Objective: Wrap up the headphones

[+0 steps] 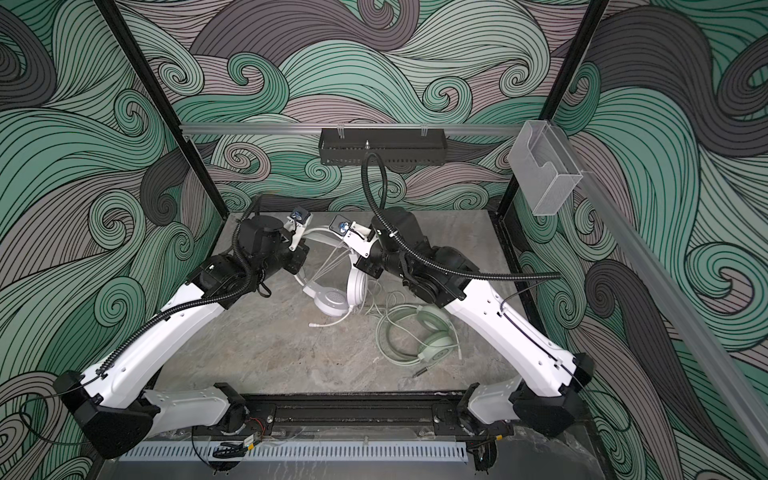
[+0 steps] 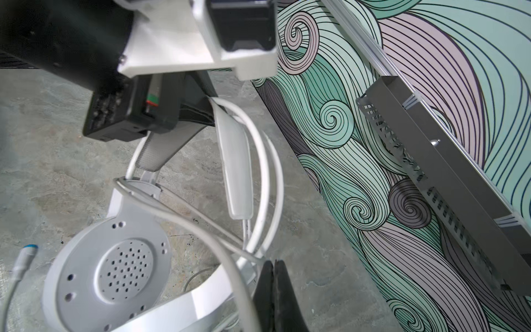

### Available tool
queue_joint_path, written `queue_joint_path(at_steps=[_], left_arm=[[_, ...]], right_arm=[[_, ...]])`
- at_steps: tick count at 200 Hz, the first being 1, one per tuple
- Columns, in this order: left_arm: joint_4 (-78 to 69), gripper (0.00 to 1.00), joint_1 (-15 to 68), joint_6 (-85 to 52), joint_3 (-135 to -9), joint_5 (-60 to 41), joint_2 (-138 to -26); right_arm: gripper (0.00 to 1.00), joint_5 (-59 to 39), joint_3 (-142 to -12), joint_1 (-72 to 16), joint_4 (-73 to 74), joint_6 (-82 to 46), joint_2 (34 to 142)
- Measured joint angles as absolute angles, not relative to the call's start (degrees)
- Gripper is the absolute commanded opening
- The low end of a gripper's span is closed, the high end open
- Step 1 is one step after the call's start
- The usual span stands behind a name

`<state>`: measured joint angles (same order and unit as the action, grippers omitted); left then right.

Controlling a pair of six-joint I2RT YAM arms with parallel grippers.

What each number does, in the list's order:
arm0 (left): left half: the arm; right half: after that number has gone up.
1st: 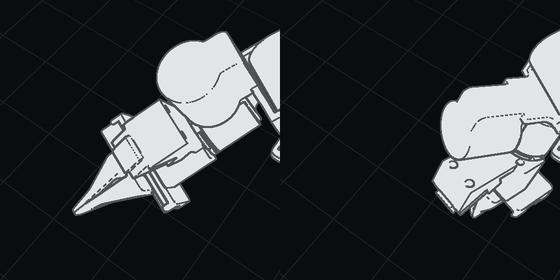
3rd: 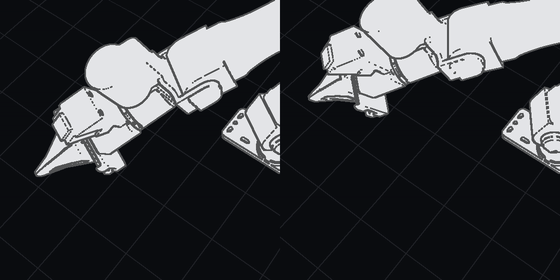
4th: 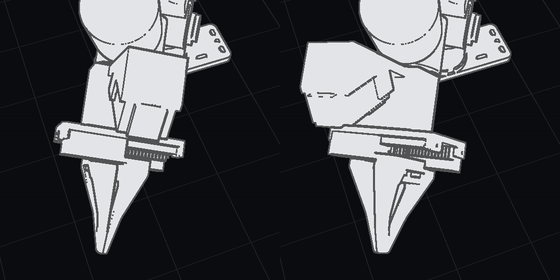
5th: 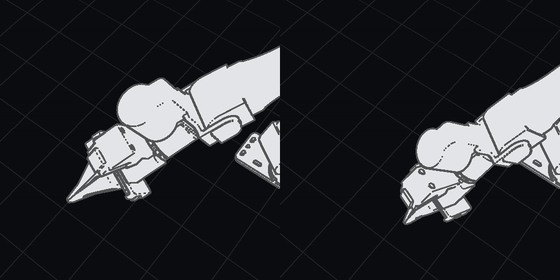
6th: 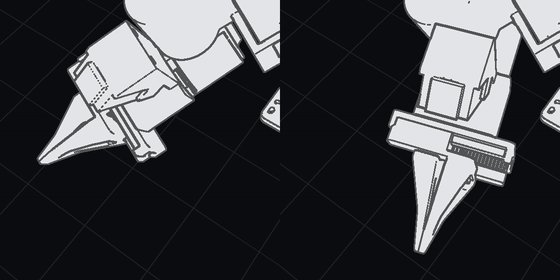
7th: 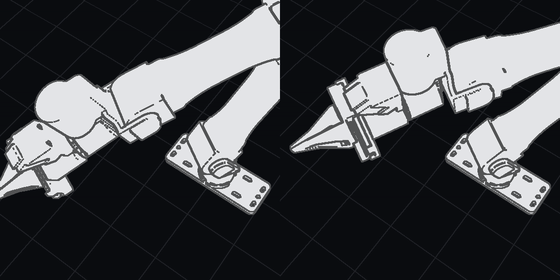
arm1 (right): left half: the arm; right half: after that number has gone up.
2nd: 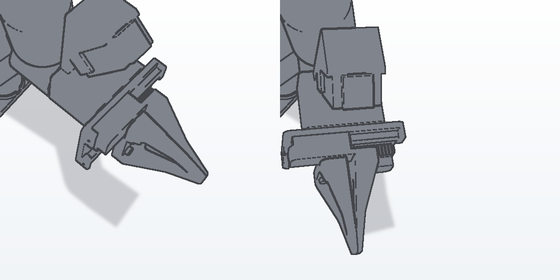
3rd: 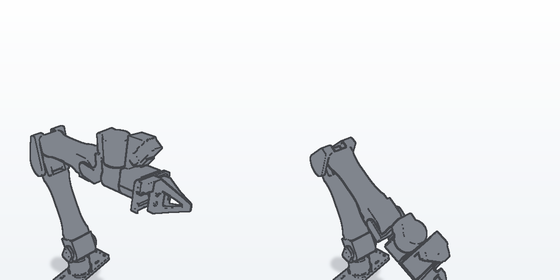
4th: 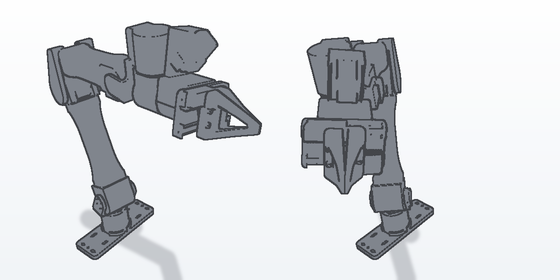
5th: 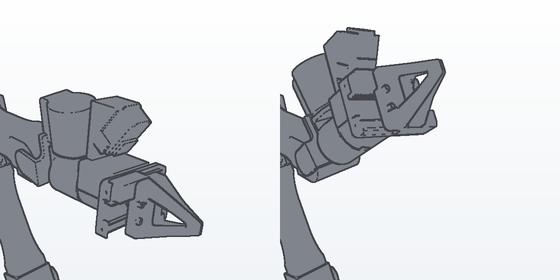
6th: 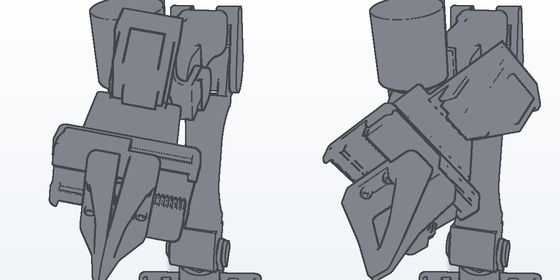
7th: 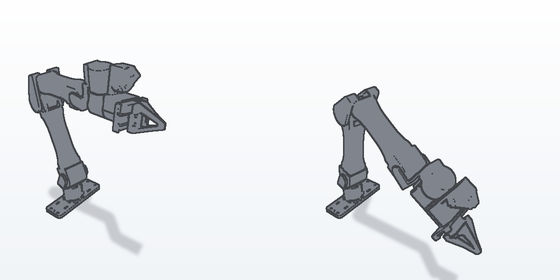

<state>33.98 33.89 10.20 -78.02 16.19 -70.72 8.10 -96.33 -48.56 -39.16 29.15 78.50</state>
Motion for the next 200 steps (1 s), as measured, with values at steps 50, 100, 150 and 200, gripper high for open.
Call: queue_joint_path(at_steps=[50,100,150,200], left_arm=[[34.87,0.0,33.91,7.05,-77.69,12.32,-67.22],[35.4,0.0,33.91,4.6,-77.93,6.59,-66.37],[37.52,0.0,33.91,1.87,-82.17,0.21,-66.17],[39.94,0.0,33.91,-1.72,-89.91,-3.77,-66.02]], right_arm=[[0.0,8.03,-92.03,-43.46,-37.89,27.09,75.53],[0.0,6.61,-90.08,-40.29,-36.01,24.34,75.26],[0.11,5.32,-88.05,-38.44,-32.69,22.17,75.29],[0.18,0.91,-83.24,-36.91,-26.33,20.12,73.34]])
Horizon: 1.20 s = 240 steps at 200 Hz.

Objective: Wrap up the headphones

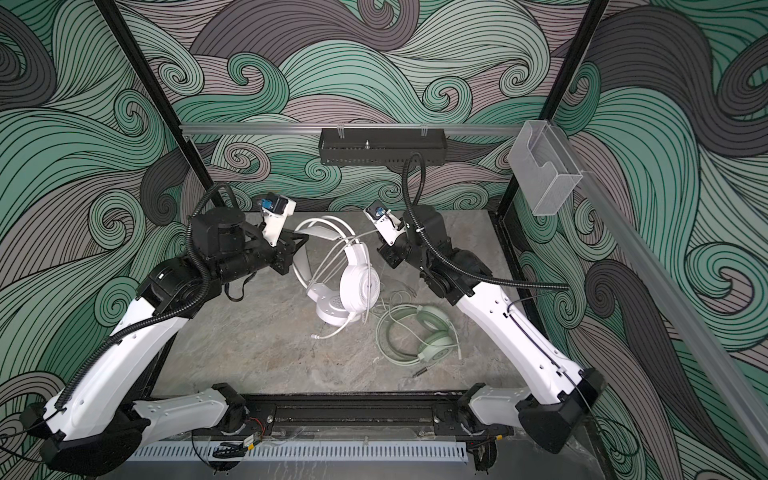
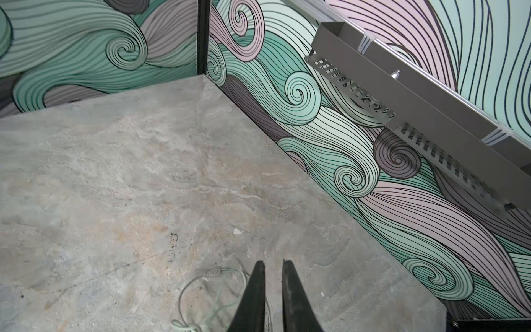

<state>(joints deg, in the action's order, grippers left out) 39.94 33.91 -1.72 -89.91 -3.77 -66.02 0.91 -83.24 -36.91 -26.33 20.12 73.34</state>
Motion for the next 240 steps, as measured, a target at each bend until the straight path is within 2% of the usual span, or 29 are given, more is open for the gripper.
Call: queue_joint_path(at_steps=[72,133,240], left_arm=[[37.58,0.0,33.91,-8.78,-100.14,-6.52,-66.5],[32.91,0.0,33.91,-17.06,-107.26,-8.51,-71.48],[26.68,0.0,33.89,-25.41,-123.66,-6.2,-79.2]], right_arm=[[0.18,-9.56,-82.35,-34.72,-12.71,13.19,72.01],[0.17,-14.87,-81.87,-34.61,-7.9,7.64,72.01],[0.17,-20.58,-81.49,-34.63,-4.19,3.33,72.2]])
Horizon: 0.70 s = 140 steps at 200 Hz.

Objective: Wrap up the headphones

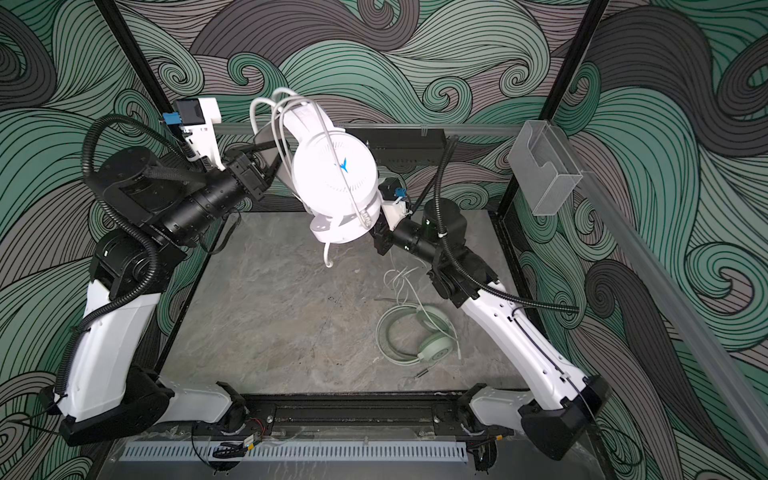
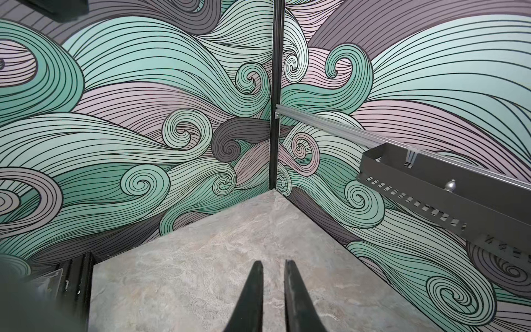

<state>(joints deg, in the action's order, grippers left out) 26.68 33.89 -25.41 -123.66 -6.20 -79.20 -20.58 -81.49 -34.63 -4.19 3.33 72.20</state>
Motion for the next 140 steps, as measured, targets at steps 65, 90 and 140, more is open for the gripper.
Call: queue_joint_path(at_steps=[65,90,140], left_arm=[[24.73,0.0,32.73,-29.06,-125.56,-2.68,-80.55],[24.12,0.0,31.09,-31.16,-125.99,-1.63,-80.97],[23.81,0.0,30.13,-32.77,-134.13,-1.45,-86.61]], right_arm=[[0.08,-21.23,-76.84,-34.65,-2.7,2.59,72.18],[0.08,-21.41,-73.14,-35.14,-2.66,2.52,72.18],[0.02,-21.5,-71.9,-36.99,-2.39,2.48,72.18]])
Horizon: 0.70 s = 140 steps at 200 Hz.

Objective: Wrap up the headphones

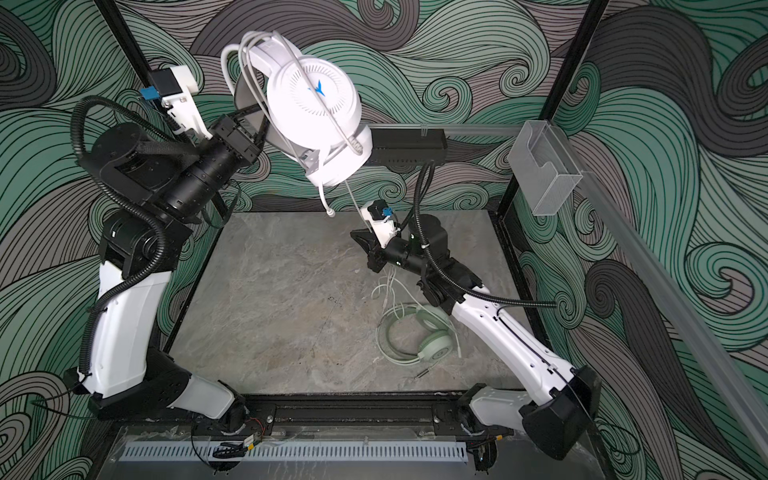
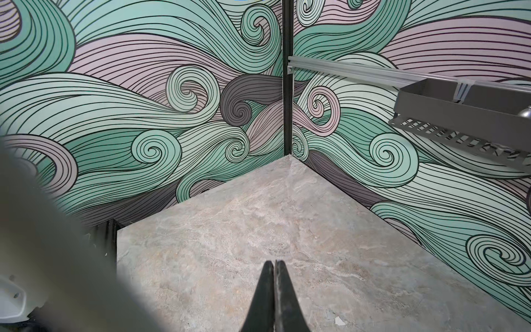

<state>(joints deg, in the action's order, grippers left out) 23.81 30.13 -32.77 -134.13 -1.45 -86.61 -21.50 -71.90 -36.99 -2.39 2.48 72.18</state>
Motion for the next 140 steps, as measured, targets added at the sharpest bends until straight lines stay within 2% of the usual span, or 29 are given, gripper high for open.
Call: queue_joint_path(at_steps=[85,140], left_arm=[[26.15,0.0,26.96,-35.83,-132.14,7.05,-87.35],[28.56,0.0,25.17,-41.74,-131.44,7.42,-90.89]], right_arm=[[0.0,-19.92,-65.54,-42.02,-2.55,3.22,67.81],[0.0,-11.18,-64.45,-46.13,-3.92,6.0,68.71]])
